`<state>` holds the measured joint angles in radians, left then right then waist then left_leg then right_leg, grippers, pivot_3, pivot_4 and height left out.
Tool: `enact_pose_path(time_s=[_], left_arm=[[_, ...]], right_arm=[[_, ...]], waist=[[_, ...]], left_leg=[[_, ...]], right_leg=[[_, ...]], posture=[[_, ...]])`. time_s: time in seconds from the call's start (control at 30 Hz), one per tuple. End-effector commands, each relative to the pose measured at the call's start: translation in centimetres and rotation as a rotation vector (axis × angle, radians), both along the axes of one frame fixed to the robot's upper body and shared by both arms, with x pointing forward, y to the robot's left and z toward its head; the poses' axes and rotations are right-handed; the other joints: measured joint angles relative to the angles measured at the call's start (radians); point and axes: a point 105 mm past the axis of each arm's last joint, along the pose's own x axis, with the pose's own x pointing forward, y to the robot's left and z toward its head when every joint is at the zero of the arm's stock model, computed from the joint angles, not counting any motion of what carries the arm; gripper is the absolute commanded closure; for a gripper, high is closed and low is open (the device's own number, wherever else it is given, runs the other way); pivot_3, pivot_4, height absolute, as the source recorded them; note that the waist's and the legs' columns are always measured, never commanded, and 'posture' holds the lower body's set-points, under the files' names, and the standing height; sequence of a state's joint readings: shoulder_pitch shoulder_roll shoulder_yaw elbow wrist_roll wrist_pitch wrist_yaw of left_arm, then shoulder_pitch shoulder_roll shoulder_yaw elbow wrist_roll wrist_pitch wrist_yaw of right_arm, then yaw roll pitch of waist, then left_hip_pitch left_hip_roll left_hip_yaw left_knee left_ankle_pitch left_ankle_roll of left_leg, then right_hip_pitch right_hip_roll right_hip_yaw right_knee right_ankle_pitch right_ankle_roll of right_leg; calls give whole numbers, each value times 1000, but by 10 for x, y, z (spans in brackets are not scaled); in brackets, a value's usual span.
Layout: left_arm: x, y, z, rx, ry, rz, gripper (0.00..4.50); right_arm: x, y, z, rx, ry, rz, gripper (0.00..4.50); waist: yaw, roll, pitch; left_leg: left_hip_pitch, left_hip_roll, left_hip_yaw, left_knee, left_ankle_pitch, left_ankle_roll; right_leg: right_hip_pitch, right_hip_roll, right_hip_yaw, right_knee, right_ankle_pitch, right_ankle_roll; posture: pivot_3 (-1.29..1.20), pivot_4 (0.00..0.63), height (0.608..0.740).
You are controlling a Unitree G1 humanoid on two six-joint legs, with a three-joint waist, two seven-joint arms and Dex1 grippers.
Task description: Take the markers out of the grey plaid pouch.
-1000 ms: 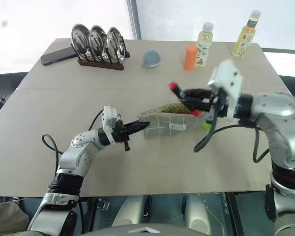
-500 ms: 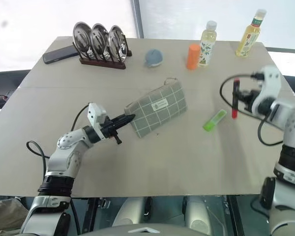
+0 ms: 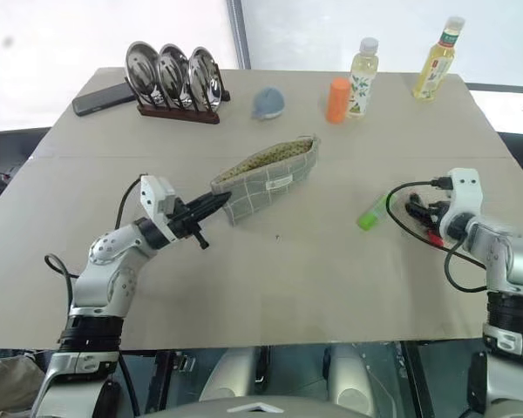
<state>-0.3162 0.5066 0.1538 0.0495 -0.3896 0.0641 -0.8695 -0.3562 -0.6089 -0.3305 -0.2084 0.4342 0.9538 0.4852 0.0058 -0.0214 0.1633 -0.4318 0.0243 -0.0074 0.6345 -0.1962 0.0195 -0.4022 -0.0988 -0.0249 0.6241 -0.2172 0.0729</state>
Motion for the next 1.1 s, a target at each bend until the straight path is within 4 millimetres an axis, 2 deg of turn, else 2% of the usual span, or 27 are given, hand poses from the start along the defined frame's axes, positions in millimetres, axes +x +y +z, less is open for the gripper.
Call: enact_pose_path(time_s=[0.03,0.1,0.17,0.2,0.3,0.43,0.57,0.63,0.67,0.73,0.77,0.8,0.9,0.97,1.03,1.1], left_arm=[[-3,30,41,92,-209,97,4500],[-9,61,57,239,-323,174,4500],[-19,81,58,401,-387,184,4500],[-21,86,56,444,-398,178,4500],[-35,107,28,579,-345,149,4500],[-53,139,-14,657,-220,154,4500],[-64,165,-29,630,-108,185,4500],[-67,171,-30,586,-58,173,4500],[-68,171,-31,559,-29,169,3853],[-70,168,-31,492,11,150,3172],[-73,162,-29,446,29,124,2426],[-75,158,-26,372,66,102,2235],[-92,134,-15,164,182,-6,2235],[-104,114,-12,88,267,-84,2189],[-109,96,-9,55,312,-137,2189],[-110,83,-6,40,332,-160,2189]], right_arm=[[-19,29,35,-88,-172,166,1418],[-39,59,43,-106,-235,313,1418],[-56,80,45,-109,-260,430,1418],[-61,85,44,-112,-264,454,1418],[-76,106,42,-122,-297,563,1418],[-89,127,35,-170,-329,681,1418],[-93,133,31,-188,-356,722,1418],[-95,134,28,-207,-363,739,1418],[-95,133,27,-212,-363,740,1353],[-92,129,24,-225,-363,724,1353],[-90,126,20,-244,-356,705,1353],[-88,122,16,-264,-345,682,1353],[-84,108,7,-253,-311,567,1353],[-89,98,2,-248,-291,503,840],[-97,88,-6,-279,-261,463,117],[-102,78,-13,-308,-231,422,45]], waist=[[0,0,0],[0,-1,0],[-9,0,0],[-10,0,0],[-9,0,0],[-15,-1,0],[-6,-6,-2],[-3,-6,-2],[-2,-6,-2],[-2,-6,-2],[-3,-6,-2],[-4,-7,-2],[-8,-8,-2],[-10,-7,-2],[-7,-5,-1],[-4,-5,-1]], left_leg=[[0,0,0,0,0,0],[0,0,0,-1,0,0],[0,2,1,-2,0,0],[0,2,1,-2,0,0],[1,2,3,-2,0,0],[1,1,6,-2,0,-1],[-1,4,4,-2,-1,-1],[-1,5,5,-2,-1,-1],[-1,5,5,-2,-1,-1],[-1,6,6,-2,-1,-1],[-1,6,6,-2,-1,-1],[-1,6,6,-2,-1,-1],[-1,7,5,-2,-1,-1],[-1,8,3,-2,-1,-2],[0,8,4,-2,-1,-2],[0,8,5,-2,-3,-5]], right_leg=[[0,0,0,-1,0,0],[0,0,0,-1,0,0],[-1,2,0,-1,0,0],[-1,2,0,-2,0,0],[-1,-1,0,-3,-2,-4],[-2,-4,0,-4,-2,-4],[-4,-5,-2,-3,-2,-4],[-4,-5,-2,-3,-2,-4],[-4,-5,-1,-3,-2,-4],[-4,-5,-1,-3,-2,-4],[-4,-5,-1,-3,-2,-4],[-4,-5,-1,-3,-2,-4],[-4,-5,0,-3,-2,-4],[-5,-5,1,-3,-2,-4],[-5,-5,2,-3,-2,-4],[-5,-5,1,-3,-2,-4]], posture=[[0,150,740],[0,150,740],[0,150,740],[0,150,740],[0,150,740],[0,150,740],[0,150,740],[0,150,740],[0,150,740],[0,150,740],[0,150,740],[0,150,740],[0,150,740],[0,150,740],[0,150,740],[0,150,740]])
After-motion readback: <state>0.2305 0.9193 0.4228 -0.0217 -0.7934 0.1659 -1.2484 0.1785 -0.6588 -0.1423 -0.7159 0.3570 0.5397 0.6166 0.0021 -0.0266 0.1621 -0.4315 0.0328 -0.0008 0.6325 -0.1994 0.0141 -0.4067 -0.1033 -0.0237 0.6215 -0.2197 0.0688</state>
